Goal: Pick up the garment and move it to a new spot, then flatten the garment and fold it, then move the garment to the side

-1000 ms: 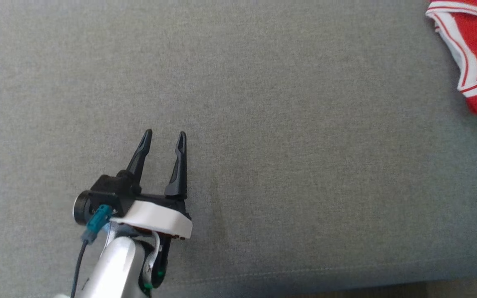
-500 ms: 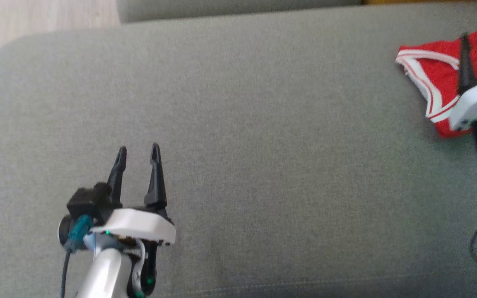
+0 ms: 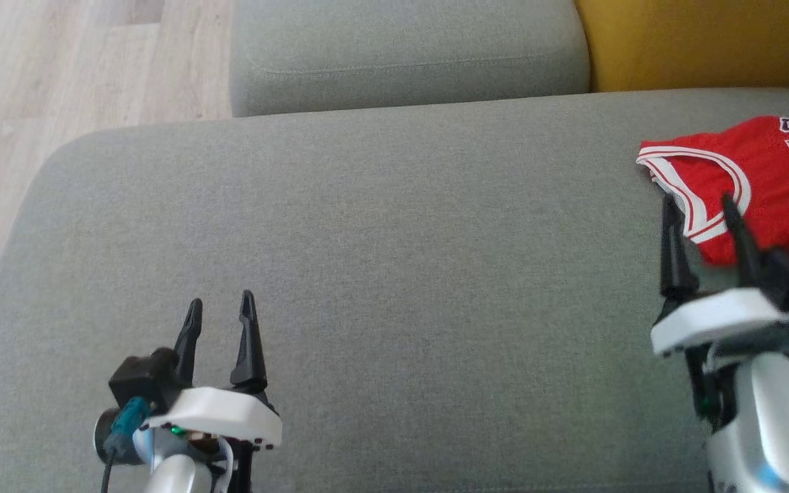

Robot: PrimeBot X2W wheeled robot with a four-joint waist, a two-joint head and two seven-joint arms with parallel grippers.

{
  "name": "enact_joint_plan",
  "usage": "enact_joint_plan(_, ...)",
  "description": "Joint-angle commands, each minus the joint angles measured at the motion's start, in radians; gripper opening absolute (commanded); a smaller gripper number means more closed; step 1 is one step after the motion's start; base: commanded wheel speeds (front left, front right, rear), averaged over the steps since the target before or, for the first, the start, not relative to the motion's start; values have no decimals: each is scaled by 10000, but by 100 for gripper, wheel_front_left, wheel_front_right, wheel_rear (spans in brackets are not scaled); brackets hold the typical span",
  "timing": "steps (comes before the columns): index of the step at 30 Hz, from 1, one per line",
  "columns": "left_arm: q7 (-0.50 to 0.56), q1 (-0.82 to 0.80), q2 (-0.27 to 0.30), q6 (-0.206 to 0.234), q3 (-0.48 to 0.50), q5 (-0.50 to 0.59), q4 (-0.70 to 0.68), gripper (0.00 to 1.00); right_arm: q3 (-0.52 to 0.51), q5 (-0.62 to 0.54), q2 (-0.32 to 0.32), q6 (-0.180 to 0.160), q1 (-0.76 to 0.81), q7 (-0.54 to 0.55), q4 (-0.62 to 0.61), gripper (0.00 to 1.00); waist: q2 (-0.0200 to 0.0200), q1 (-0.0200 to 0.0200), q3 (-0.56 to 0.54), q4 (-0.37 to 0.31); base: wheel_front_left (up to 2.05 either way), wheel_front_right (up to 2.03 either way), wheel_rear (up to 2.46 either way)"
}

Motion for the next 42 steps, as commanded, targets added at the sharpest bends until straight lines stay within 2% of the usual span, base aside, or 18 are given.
enact_joint_plan(1,-122,-277,-8,-42,357,98,-241,100,445,270,62,-7,-106,-198,-513,100,-1,1,-43,74,0,0,0)
enact_joint_plan(14,-122,-3,-9,-248,239,329,219,100,1286,1034,69,-7,1975,-972,-1026,100,-1,1,-245,367,0,0,0)
enact_joint_plan(36,-122,197,-9,-278,113,548,111,100,1484,1137,70,-7,2151,-1152,-589,100,-1,1,-453,449,0,0,0)
enact_joint_plan(37,2,420,2,-261,-140,437,474,0,1269,1129,107,0,2341,-1076,-278,0,-1,1,-456,447,0,0,0)
enact_joint_plan(42,38,794,2,-258,-153,372,1126,0,1295,1173,117,0,2681,-1046,403,0,-1,1,-459,443,0,0,0)
